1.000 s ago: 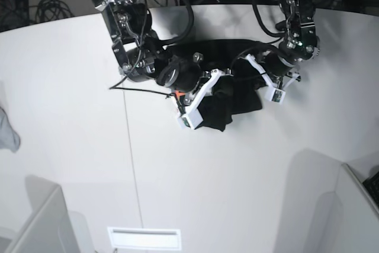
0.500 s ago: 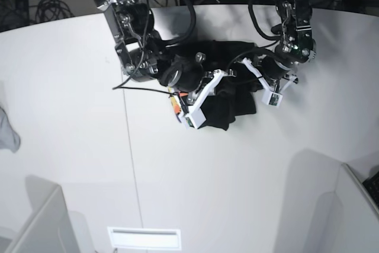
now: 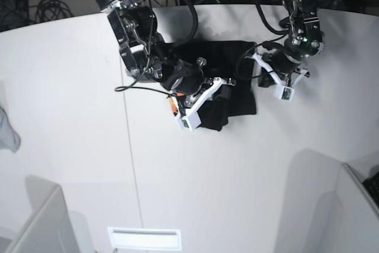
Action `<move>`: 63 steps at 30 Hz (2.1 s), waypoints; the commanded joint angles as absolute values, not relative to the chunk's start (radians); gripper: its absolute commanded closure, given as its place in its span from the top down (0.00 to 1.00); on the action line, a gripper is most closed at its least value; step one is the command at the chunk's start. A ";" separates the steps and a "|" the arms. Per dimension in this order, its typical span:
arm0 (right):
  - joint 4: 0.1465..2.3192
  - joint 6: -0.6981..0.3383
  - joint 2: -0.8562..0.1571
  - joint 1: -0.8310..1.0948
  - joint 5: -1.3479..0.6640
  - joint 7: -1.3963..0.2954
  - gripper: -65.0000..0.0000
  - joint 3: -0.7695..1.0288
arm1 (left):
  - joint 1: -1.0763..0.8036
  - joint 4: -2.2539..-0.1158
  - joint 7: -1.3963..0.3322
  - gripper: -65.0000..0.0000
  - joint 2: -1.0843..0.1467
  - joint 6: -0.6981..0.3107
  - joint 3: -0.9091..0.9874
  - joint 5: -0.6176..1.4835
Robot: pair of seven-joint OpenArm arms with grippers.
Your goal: Fold the T-shirt properly
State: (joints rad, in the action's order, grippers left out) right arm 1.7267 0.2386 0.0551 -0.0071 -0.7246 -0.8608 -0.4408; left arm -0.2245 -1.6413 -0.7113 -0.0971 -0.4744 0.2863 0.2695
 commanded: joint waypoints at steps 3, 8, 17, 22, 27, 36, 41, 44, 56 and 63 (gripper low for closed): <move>1.745 0.229 0.065 -0.027 -0.742 -0.840 0.00 -0.478 | -0.243 -1.725 -0.694 0.00 -0.105 -0.478 0.340 0.283; 1.744 0.231 0.070 -0.028 -0.739 -0.839 0.00 -0.484 | -0.308 -1.819 -0.694 0.00 -0.108 -0.481 0.453 0.285; 1.721 0.231 0.065 -0.030 -0.739 -0.839 0.00 -0.484 | -0.404 -1.787 -0.694 0.00 -0.110 -0.484 0.791 0.460; 1.643 0.231 0.070 -0.050 -0.739 -0.789 0.00 -0.490 | -0.455 -1.701 -0.694 0.00 -0.166 -0.484 0.895 0.615; 1.639 0.231 0.070 -0.051 -0.742 -0.782 0.00 -0.490 | -0.475 -1.692 -0.694 0.00 -0.194 -0.484 0.897 0.618; 1.632 0.231 0.070 -0.053 -0.739 -0.776 0.00 -0.530 | -0.475 -1.690 -0.694 0.00 -0.189 -0.484 0.895 0.618; 1.632 0.231 0.070 -0.067 -0.739 -0.776 0.00 -0.533 | -0.475 -1.690 -0.694 0.00 -0.189 -0.484 0.892 0.618; 1.632 0.232 0.070 -0.074 -0.740 -0.779 0.00 -0.538 | -0.475 -1.690 -0.694 0.00 -0.189 -0.484 0.891 0.618; 1.623 0.232 0.097 -0.087 -0.739 -0.780 0.60 -0.541 | -0.475 -1.690 -0.694 0.00 -0.189 -0.484 0.894 0.618; 1.520 0.232 0.097 -0.134 -0.739 -0.776 0.60 -0.647 | -0.473 -1.690 -0.694 0.00 -0.189 -0.484 0.895 0.618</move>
